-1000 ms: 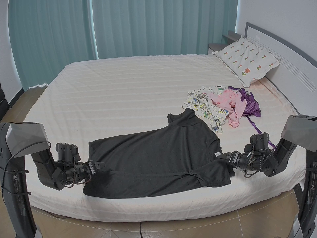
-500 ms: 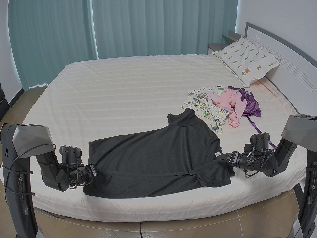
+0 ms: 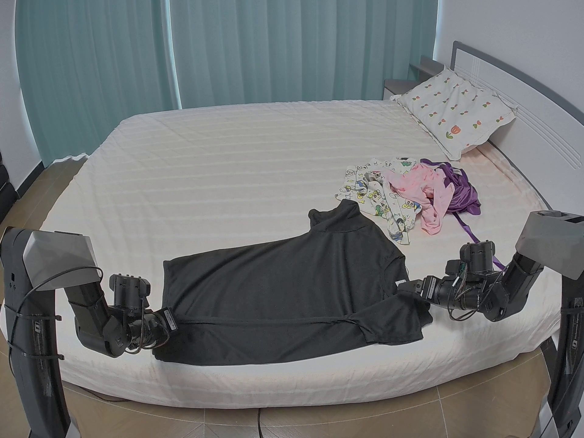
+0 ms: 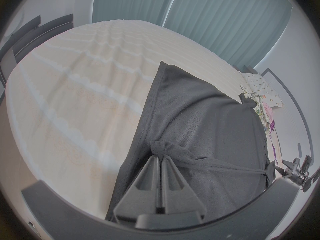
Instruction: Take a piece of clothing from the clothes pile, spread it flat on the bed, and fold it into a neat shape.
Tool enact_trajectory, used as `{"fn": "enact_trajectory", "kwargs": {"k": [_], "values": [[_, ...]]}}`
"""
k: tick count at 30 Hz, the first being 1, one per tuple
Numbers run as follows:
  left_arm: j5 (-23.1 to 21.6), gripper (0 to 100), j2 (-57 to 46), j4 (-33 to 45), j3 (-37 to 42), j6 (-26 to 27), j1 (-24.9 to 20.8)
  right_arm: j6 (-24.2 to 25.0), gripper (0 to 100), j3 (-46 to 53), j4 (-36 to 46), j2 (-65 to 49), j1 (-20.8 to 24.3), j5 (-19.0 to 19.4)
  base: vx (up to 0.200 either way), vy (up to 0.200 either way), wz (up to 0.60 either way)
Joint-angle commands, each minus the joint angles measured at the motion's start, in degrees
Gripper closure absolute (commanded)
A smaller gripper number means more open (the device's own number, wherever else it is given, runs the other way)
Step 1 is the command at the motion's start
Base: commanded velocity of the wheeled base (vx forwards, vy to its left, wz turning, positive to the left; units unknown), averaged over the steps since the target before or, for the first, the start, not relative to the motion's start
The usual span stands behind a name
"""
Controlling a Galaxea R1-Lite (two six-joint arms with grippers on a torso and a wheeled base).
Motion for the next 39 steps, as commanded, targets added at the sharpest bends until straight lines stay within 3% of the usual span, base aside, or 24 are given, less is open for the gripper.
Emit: {"fn": "enact_trajectory", "kwargs": {"k": [1, 9, 10, 20, 26, 39], "values": [[-0.04, 100, -0.14, -0.02, 0.06, -0.08, -0.05, -1.11, 0, -1.38, 0.13, 2.07, -0.09, 0.32, 0.0, 0.0, 0.0], [-0.04, 100, -0.23, -0.02, -0.21, -1.66, -0.41, -2.34, 0, -2.61, 0.05, 4.61, 0.62, 0.94, 0.0, 0.0, 0.0], [0.05, 100, -0.23, -0.02, -0.21, -1.84, -0.41, -2.42, 100, -3.32, 0.05, 5.49, 0.44, 0.85, 0.0, 0.0, 0.0], [0.4, 100, -0.23, -0.02, -0.82, -5.09, 0.03, -0.84, 100, -4.02, -1.89, 6.37, -1.14, 1.11, 0.0, 0.0, 0.0], [3.04, 100, 0.3, -0.02, -1.61, -6.5, 0.12, 5.84, 100, -3.32, -11.12, 7.34, -1.4, 0.94, 0.0, 0.0, 0.0], [6.82, 100, 1.35, -0.02, -3.02, -10.63, -0.14, 5.92, 100, -2.26, -13.31, 8.57, -0.7, 0.76, 0.0, 0.0, 0.0]]}}
